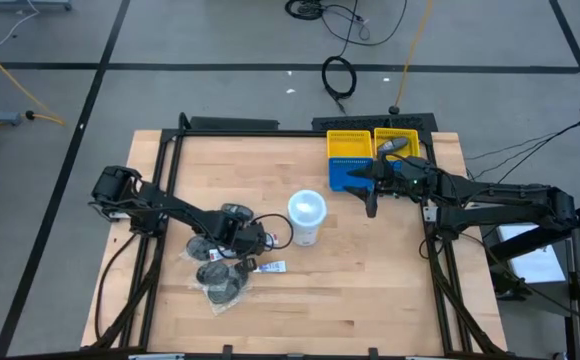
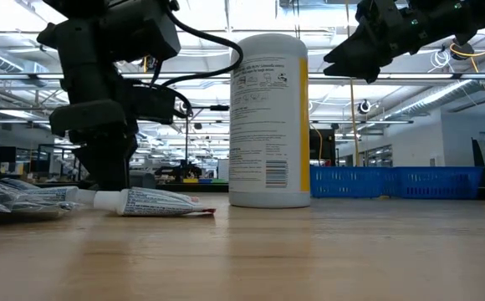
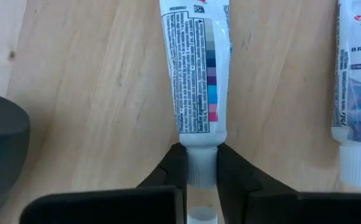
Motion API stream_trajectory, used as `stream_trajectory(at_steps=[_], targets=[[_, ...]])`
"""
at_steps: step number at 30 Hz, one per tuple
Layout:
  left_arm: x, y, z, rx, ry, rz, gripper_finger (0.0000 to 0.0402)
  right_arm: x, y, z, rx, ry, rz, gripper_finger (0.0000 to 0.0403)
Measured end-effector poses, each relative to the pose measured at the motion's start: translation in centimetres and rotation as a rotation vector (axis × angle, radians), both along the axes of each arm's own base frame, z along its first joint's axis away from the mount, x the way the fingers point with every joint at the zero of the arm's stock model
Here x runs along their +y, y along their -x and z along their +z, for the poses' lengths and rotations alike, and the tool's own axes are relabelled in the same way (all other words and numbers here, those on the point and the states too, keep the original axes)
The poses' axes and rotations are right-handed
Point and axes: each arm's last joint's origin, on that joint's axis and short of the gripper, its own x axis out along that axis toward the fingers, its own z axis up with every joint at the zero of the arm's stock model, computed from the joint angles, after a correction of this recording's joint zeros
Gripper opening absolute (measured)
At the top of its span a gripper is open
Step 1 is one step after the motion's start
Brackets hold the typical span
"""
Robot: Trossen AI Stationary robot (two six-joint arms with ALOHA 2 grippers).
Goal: Pick & Place Travel size toiletries
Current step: Put the white toothpaste into the left yellow bin
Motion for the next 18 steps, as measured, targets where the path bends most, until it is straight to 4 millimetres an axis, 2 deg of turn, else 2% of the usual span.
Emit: stream_trajectory(at_steps=[10, 18], targets=[[0.2, 0.5, 0.7, 0.002, -0.013, 0.02, 0.0047, 0.0, 0.0, 0.0, 0.0, 0.0, 0.0, 0.021], [0.5, 2.0, 3.5, -0.028, -0.046, 0.058, 0.004, 0.0, 0.0, 0.0, 0.0, 0.0, 0.0, 0.021]])
